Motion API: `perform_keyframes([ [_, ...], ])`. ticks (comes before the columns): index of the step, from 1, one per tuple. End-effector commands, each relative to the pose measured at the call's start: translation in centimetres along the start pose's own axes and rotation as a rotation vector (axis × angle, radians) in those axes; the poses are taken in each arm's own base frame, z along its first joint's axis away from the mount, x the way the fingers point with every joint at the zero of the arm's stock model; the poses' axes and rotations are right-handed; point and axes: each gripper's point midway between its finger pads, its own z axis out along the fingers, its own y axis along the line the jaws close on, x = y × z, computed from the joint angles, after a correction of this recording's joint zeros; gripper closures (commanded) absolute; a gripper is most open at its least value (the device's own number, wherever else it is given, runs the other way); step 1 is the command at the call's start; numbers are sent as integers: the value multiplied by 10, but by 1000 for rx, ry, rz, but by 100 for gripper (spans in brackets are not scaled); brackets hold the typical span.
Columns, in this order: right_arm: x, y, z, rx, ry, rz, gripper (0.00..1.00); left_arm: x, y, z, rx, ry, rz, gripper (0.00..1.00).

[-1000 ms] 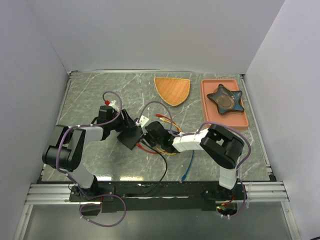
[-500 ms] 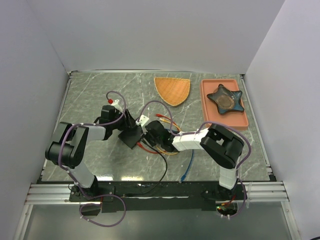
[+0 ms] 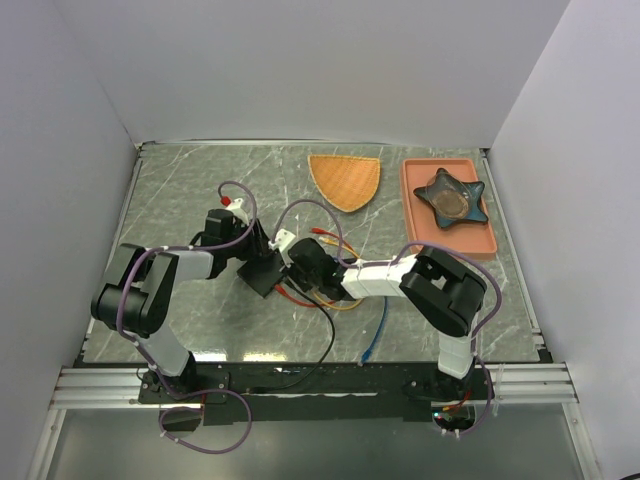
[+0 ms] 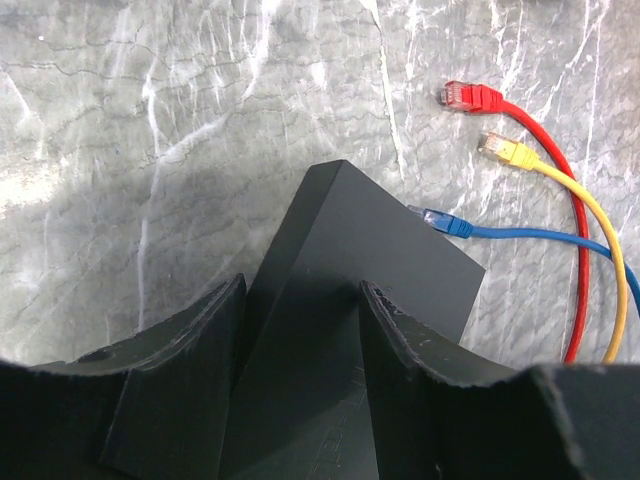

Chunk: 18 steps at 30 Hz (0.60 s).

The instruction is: Insert the plug into the switch port

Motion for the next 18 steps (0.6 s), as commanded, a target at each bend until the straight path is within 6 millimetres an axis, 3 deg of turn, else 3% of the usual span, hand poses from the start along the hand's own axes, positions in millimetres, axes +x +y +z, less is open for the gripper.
perform_keyframes([
  [1, -105, 15, 6, -72, -316, 17, 100, 109, -71, -23, 263, 430, -114, 47],
  [7, -103, 15, -3, -79, -289, 50, 100, 102, -61, -18, 195, 411, -103, 42],
  [14, -72, 27, -14, -138, -184, 68, 100, 70, -47, -18, 102, 298, -119, 23],
  [18, -55, 35, -18, -167, -126, 97, 92, 53, -33, -21, 36, 238, -132, 14],
])
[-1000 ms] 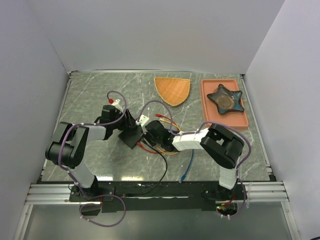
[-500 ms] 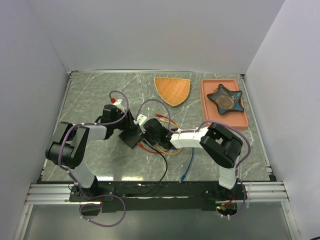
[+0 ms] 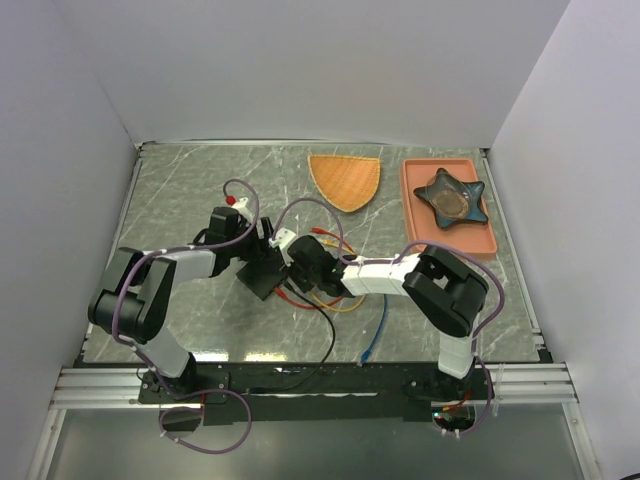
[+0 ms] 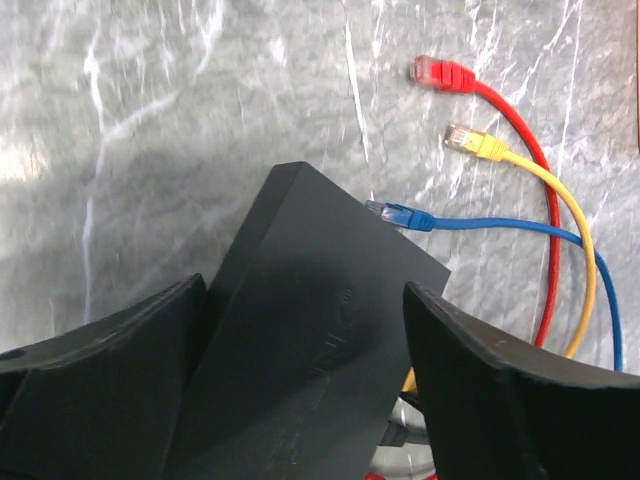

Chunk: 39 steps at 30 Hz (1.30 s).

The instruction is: Insert the plug into the switch port

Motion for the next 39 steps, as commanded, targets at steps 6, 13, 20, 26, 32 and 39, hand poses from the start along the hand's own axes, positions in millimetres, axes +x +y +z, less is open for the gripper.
perform_keyframes([
  [6, -39, 26, -21, -85, -117, 85, 86, 37, 6, -25, -80, 133, -148, 4],
  [13, -31, 3, -30, 53, -37, 125, 77, 2, 25, -58, -216, -28, -157, 4],
  [20, -43, -9, -51, 105, -55, 121, 61, -37, 13, -104, -254, -205, -140, 4],
  [26, -53, -12, -67, 112, -85, 129, 45, -55, -18, -134, -162, -284, -123, 4],
  [32, -48, -25, -83, 176, -78, 153, 23, -68, -43, -160, -83, -349, -96, 4],
  [39, -19, -58, -99, 358, -19, 221, 20, -77, -61, -181, -17, -411, -72, 4],
])
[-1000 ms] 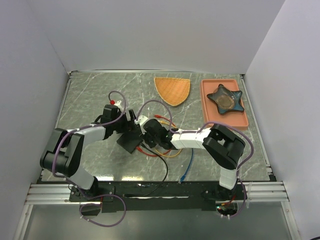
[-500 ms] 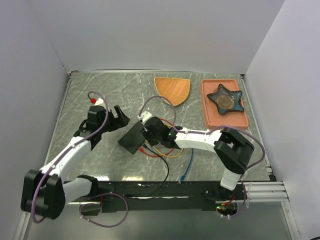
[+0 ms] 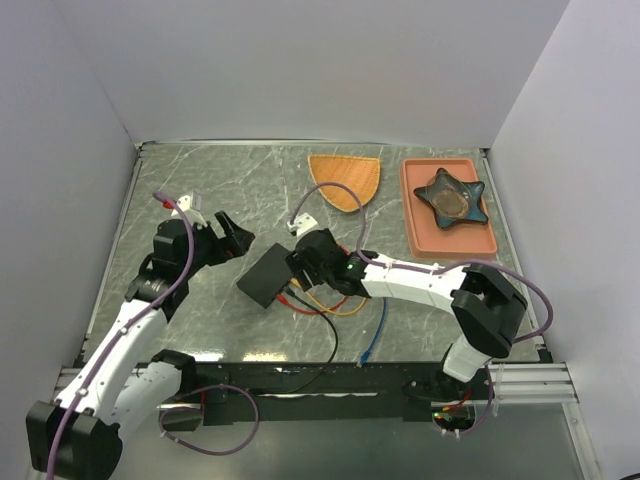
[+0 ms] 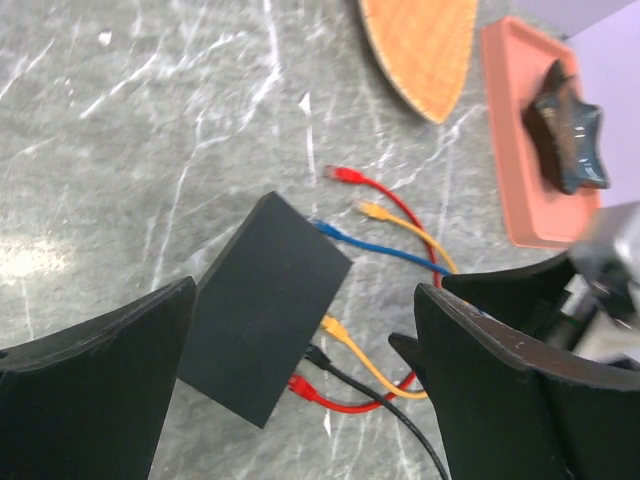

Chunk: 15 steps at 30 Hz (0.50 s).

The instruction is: Insert the plug into the switch port

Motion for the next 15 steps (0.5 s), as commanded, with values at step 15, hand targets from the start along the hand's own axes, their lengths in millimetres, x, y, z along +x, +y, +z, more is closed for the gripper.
perform_keyframes([
  [15, 93, -128, -54, 384, 123, 470, 32, -13, -23, -3, 96, -20, -5, 4],
])
